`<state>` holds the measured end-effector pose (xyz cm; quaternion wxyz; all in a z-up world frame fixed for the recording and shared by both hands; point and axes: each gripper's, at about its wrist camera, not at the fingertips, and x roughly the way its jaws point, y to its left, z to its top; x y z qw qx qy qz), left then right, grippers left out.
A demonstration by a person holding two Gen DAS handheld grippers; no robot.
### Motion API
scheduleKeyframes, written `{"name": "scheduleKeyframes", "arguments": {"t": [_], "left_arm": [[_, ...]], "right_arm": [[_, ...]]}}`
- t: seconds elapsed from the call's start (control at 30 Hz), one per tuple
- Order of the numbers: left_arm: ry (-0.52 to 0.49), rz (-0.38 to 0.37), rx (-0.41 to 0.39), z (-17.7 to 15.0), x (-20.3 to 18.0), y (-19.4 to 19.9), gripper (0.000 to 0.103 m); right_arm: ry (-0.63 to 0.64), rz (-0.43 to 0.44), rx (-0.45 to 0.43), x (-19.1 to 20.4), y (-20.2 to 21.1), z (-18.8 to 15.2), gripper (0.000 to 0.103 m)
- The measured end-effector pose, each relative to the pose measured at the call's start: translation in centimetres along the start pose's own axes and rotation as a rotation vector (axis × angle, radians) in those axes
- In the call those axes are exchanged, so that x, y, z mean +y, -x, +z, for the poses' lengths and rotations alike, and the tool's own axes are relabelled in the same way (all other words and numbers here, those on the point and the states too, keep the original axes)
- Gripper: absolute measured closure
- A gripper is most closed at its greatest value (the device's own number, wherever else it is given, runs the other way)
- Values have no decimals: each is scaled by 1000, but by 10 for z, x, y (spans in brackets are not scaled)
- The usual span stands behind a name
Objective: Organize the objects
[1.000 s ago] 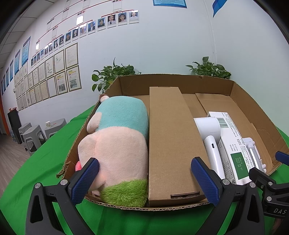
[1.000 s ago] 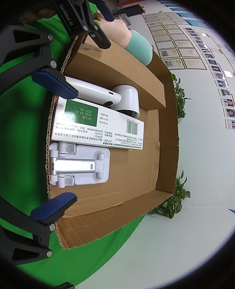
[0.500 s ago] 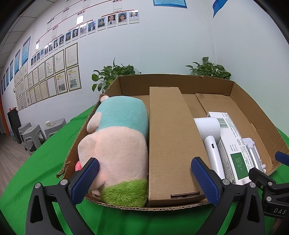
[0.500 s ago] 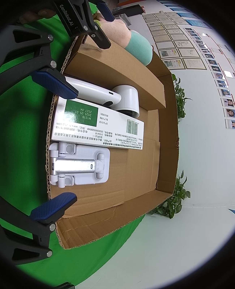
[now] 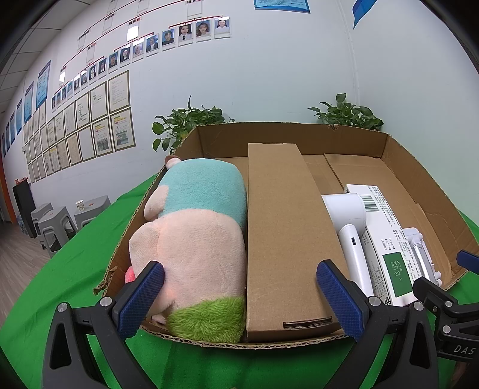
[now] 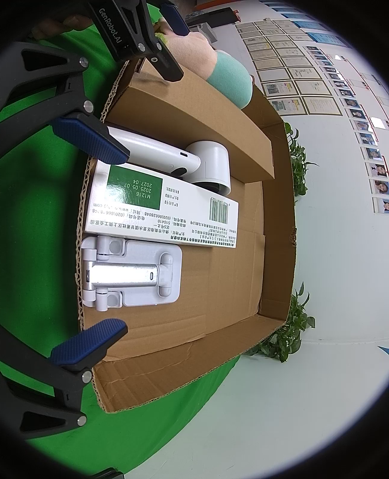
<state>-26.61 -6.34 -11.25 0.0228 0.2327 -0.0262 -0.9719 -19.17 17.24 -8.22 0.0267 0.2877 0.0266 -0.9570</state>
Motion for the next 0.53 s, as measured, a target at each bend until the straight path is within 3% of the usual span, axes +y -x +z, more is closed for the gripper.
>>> {"name": "scheduleKeyframes", "arguments": {"t": [0.53], "left_arm": [[-3, 5, 0, 1, -1, 0, 0]], "right_arm": [[0, 0, 0, 0, 0, 0, 1]]}}
